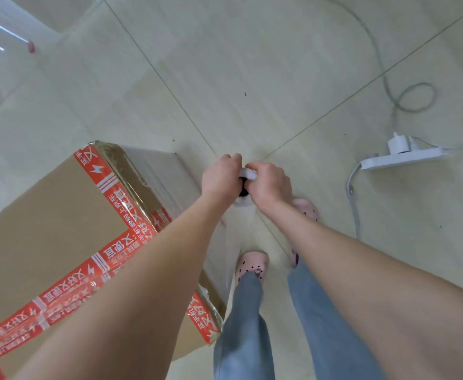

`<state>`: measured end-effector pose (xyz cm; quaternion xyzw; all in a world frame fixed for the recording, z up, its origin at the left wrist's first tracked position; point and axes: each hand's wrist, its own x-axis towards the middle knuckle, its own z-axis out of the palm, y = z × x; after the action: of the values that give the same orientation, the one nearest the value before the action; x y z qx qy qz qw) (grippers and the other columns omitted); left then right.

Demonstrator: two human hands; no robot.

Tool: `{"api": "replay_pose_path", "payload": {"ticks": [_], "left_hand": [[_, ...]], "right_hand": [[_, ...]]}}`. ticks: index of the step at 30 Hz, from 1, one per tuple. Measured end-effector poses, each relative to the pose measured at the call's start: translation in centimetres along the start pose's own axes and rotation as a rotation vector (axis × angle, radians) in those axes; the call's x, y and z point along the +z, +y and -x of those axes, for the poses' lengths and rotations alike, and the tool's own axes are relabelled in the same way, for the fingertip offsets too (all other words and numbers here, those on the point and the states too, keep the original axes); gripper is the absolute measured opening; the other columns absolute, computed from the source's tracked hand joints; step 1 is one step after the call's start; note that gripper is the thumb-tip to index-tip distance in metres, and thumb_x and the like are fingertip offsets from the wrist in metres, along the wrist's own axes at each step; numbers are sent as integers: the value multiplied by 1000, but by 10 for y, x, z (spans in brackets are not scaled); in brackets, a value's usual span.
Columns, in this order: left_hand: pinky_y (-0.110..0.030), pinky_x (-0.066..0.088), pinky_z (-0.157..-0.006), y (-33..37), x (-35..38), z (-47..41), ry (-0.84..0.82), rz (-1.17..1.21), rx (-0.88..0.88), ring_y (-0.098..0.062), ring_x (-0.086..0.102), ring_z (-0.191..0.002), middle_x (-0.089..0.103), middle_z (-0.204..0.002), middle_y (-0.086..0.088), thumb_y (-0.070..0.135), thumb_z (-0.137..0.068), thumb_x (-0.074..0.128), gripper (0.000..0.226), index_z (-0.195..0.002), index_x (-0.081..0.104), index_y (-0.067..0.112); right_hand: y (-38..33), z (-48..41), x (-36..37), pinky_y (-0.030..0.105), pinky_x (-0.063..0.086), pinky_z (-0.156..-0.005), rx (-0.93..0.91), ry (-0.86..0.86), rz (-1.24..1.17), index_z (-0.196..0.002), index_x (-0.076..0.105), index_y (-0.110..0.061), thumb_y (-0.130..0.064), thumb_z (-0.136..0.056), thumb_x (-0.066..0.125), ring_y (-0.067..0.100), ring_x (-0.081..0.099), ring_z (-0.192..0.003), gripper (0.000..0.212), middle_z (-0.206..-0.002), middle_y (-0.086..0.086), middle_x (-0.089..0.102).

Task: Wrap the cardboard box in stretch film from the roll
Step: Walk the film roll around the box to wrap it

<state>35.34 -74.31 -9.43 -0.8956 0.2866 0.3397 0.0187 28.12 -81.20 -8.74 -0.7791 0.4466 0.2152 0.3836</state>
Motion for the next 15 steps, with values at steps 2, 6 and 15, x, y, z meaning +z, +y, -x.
{"api": "replay_pose_path", "payload": {"ticks": [2,6,15], "left_hand": [[-35,41,-61,-5,-1,-2,25,97,-89,-32,58,-88,57,-100,-11,14,-85,50,18,-101,53,9],[-32,39,-60,-12,-5,-3,87,301,-296,-31,57,-82,61,-93,-9,18,-80,53,14,-93,54,12],[-29,29,-53,-26,-14,-2,146,574,-630,-26,51,-76,59,-87,-5,25,-79,60,19,-85,46,14]], "right_hand": [[-7,-9,-2,27,34,-58,-35,4,37,-89,68,-26,-19,-81,54,25,52,-72,18,-86,1,64],[-21,-22,-5,24,34,-66,-122,-2,62,-107,69,-31,-16,-84,54,23,61,-96,31,-109,-3,65],[-46,-35,-7,27,39,-69,-90,-127,22,-120,54,-28,-15,-82,55,29,59,-96,40,-108,6,64]]}}
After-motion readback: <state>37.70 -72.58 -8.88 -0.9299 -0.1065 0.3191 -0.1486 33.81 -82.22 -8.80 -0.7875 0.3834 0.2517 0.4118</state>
